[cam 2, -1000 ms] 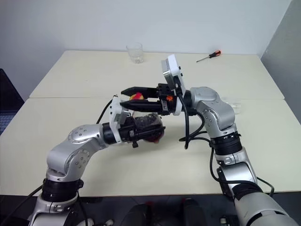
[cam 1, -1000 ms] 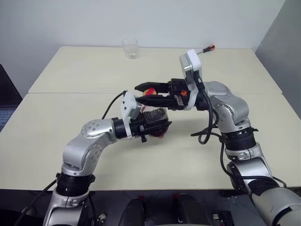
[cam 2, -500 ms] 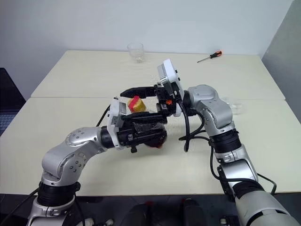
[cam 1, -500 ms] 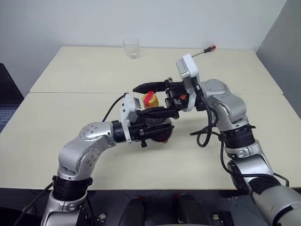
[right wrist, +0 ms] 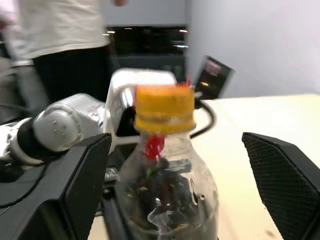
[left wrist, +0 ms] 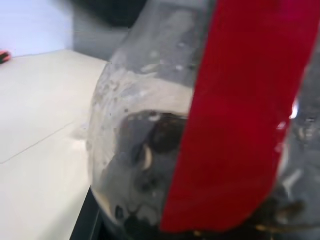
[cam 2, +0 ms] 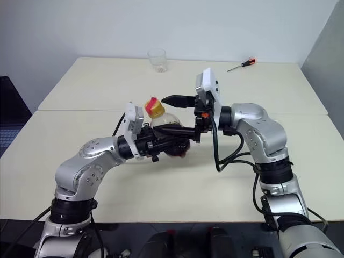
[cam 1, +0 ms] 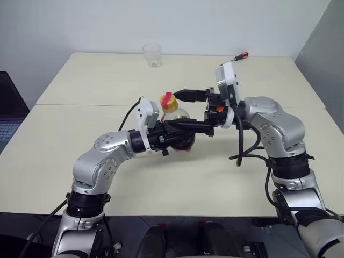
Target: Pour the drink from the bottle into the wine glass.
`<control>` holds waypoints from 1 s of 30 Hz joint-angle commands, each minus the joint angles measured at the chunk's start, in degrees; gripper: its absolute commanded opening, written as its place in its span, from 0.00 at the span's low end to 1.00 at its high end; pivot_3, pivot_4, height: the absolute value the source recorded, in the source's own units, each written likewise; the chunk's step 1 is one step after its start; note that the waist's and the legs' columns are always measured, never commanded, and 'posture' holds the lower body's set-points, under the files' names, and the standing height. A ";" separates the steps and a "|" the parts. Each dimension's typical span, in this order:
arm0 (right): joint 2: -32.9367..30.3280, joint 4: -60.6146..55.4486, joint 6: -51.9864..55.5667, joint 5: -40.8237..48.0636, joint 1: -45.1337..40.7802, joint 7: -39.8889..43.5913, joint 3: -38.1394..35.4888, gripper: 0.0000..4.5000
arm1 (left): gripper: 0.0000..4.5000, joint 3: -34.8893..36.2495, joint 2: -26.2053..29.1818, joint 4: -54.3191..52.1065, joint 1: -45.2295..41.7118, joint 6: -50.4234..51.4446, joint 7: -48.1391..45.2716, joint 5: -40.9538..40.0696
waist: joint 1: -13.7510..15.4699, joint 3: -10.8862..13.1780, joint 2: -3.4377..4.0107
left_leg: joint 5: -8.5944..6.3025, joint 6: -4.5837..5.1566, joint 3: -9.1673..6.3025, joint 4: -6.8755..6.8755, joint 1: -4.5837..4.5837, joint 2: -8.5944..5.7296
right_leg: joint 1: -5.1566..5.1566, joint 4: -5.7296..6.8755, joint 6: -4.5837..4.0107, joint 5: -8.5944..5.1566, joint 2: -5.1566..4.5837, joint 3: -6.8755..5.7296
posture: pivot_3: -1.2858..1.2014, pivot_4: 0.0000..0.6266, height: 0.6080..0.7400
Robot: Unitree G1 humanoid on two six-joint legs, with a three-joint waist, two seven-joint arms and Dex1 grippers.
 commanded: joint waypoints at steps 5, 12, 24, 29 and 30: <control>2.24 -5.20 4.65 1.29 -2.17 -11.87 -2.59 0.99 | 0.43 -1.26 -1.07 8.27 -3.55 -7.77 -0.96 4.93 | 0.11 0.00 0.00 | 0.00 0.00 0.01 0.01 -0.03 -0.04 | 0.00 -0.03 0.00 0.00 -0.03 0.01 | 0.52 0.24 1.00; 4.03 -7.15 5.31 -0.03 -1.61 -16.31 0.12 0.99 | 0.43 -2.20 -1.73 10.57 -5.31 -8.76 -1.27 6.31 | 0.04 0.00 0.00 | 0.00 0.01 0.01 0.01 -0.04 -0.03 | 0.00 -0.04 0.00 0.00 -0.03 0.00 | 0.52 0.24 1.00; 7.08 -4.63 2.68 -4.46 -1.80 -19.87 4.73 0.99 | 0.43 -2.46 -1.99 11.92 -7.27 -8.46 -2.10 6.84 | 0.04 0.00 0.00 | 0.00 0.01 0.01 0.02 -0.04 -0.03 | 0.00 -0.02 0.00 0.00 -0.02 0.00 | 0.52 0.24 1.00; 8.48 -2.98 2.34 -5.43 -2.05 -20.96 4.82 0.99 | 0.43 -2.41 -1.98 11.93 -7.50 -8.52 -2.05 6.74 | 0.01 0.00 0.00 | 0.00 0.01 0.00 0.01 -0.03 -0.03 | -0.01 -0.01 0.00 0.00 -0.02 -0.01 | 0.52 0.24 1.00; 8.79 -2.63 2.33 -5.50 -2.21 -21.16 4.65 0.99 | 0.43 -2.40 -1.96 11.92 -7.51 -8.56 -2.07 6.73 | 0.01 0.00 0.00 | 0.00 0.01 0.00 0.01 -0.03 -0.03 | -0.01 -0.01 0.00 0.00 -0.02 -0.01 | 0.52 0.24 1.00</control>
